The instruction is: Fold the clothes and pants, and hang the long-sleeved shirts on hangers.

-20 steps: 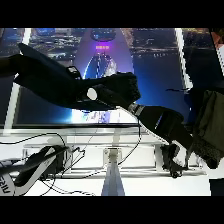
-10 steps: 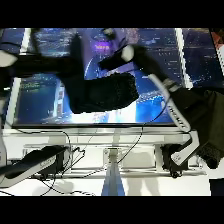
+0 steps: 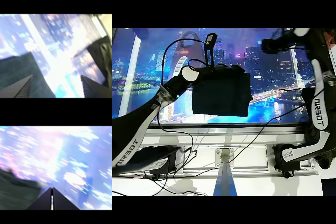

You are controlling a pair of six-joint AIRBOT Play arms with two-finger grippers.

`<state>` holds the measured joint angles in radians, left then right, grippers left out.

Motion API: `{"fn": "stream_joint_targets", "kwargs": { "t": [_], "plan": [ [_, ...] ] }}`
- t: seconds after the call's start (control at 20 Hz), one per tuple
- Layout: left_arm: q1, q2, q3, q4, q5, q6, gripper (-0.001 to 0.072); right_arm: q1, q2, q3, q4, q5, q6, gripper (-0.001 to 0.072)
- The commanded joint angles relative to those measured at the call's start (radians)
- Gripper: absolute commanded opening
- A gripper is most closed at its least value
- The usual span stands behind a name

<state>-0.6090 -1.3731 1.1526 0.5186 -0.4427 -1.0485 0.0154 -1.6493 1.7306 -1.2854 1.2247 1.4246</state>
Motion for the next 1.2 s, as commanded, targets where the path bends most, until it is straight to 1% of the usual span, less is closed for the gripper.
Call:
{"fn": "stream_joint_targets", "kwargs": {
  "t": [0.0,0.05,0.1,0.15,0.2,0.25,0.4,0.5,0.7,0.75,0.8,0.85,0.9,0.95,1.0,1.05,1.1,1.15],
  "plan": [
    [0.053,0.019,0.0,0.077,0.01,0.001,0.0689,-0.13,0.009,-0.08,0.058,0.131,-0.18,0.0021],
    [0.083,0.035,0.0,0.12,-0.026,0.0,0.0689,-0.155,0.009,-0.134,0.142,0.167,-0.277,0.002],
    [0.113,0.051,0.0,0.157,-0.067,0.0,0.0689,-0.172,0.009,-0.193,0.228,0.189,-0.339,0.0028],
    [0.141,0.062,0.0,0.179,-0.105,0.0,0.0689,-0.179,0.009,-0.265,0.306,0.183,-0.353,0.0207],
    [0.167,0.072,0.0,0.193,-0.139,0.0,0.0689,-0.175,0.009,-0.341,0.374,0.149,-0.351,0.055],
    [0.193,0.077,0.0,0.196,-0.174,0.0,0.0689,-0.162,0.008,-0.41,0.431,0.106,-0.343,0.0642],
    [0.249,0.079,0.0,0.196,-0.244,0.0,0.0688,-0.079,-0.017,-0.576,0.573,-0.036,-0.343,0.0642],
    [0.264,0.079,0.0,0.196,-0.267,0.0,0.0689,-0.002,-0.056,-0.614,0.638,-0.091,-0.341,0.0642],
    [0.265,0.079,0.0,0.199,-0.27,0.0,0.0689,0.151,-0.113,-0.613,0.746,-0.18,-0.342,0.063],
    [0.269,0.079,0.0,0.207,-0.271,0.0,0.0688,0.184,-0.112,-0.61,0.75,-0.219,-0.343,0.0573],
    [0.277,0.079,0.0,0.216,-0.278,0.001,0.0687,0.207,-0.112,-0.598,0.744,-0.238,-0.346,0.0443],
    [0.292,0.079,0.0,0.216,-0.293,0.001,0.0687,0.219,-0.111,-0.579,0.734,-0.247,-0.346,0.0296],
    [0.316,0.081,0.0,0.216,-0.314,0.001,0.0686,0.223,-0.111,-0.554,0.727,-0.245,-0.346,0.011],
    [0.346,0.085,0.0,0.22,-0.339,0.0,0.0683,0.22,-0.109,-0.527,0.724,-0.24,-0.346,0.0021],
    [0.381,0.093,0.0,0.252,-0.361,0.0,0.065,0.212,-0.101,-0.497,0.711,-0.24,-0.346,0.0021],
    [0.419,0.106,0.0,0.309,-0.382,0.0,0.0565,0.2,-0.089,-0.465,0.684,-0.241,-0.345,0.0021],
    [0.456,0.122,0.0,0.367,-0.399,-0.008,0.0536,0.186,-0.07,-0.436,0.65,-0.241,-0.344,0.0021],
    [0.497,0.145,0.0,0.433,-0.413,-0.038,0.05,0.168,-0.046,-0.41,0.61,-0.241,-0.337,0.002]
  ]
}}
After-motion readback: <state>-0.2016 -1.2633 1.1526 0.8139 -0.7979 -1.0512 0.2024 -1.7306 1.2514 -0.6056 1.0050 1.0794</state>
